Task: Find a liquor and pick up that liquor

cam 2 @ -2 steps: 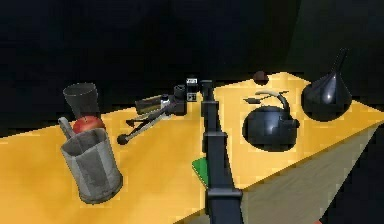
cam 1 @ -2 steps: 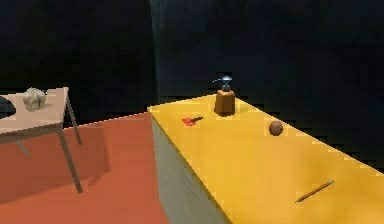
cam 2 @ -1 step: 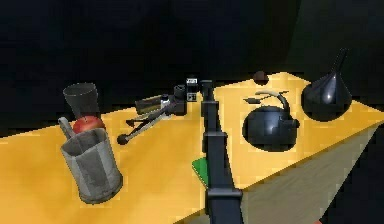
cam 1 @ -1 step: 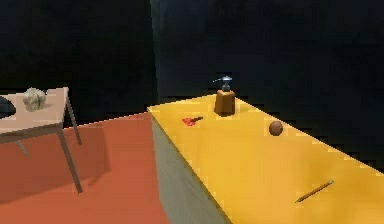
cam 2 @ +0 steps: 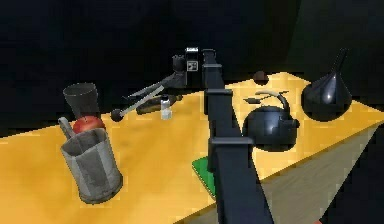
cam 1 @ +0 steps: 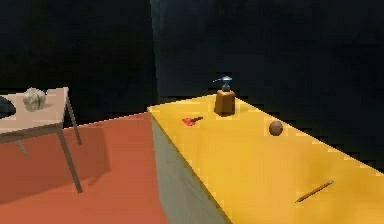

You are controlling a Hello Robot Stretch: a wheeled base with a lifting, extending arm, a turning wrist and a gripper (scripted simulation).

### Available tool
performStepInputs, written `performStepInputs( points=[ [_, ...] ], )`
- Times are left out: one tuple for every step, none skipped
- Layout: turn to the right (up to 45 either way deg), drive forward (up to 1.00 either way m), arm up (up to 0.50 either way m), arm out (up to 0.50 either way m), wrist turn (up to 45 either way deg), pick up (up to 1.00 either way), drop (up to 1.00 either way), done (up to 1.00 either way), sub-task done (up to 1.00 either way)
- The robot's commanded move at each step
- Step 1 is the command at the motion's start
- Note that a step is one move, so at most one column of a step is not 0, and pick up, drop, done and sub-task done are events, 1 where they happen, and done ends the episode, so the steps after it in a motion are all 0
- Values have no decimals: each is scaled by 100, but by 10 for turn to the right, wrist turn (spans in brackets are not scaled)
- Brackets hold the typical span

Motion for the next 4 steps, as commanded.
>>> performStepInputs(
  points=[
    [0,0,-10,0,0,0,0,0,0],
    [0,0,10,0,0,0,0,0,0],
    [0,0,4,0,0,0,0,0,0],
    [0,0,0,0,-390,0,0,0,0]
  ],
)
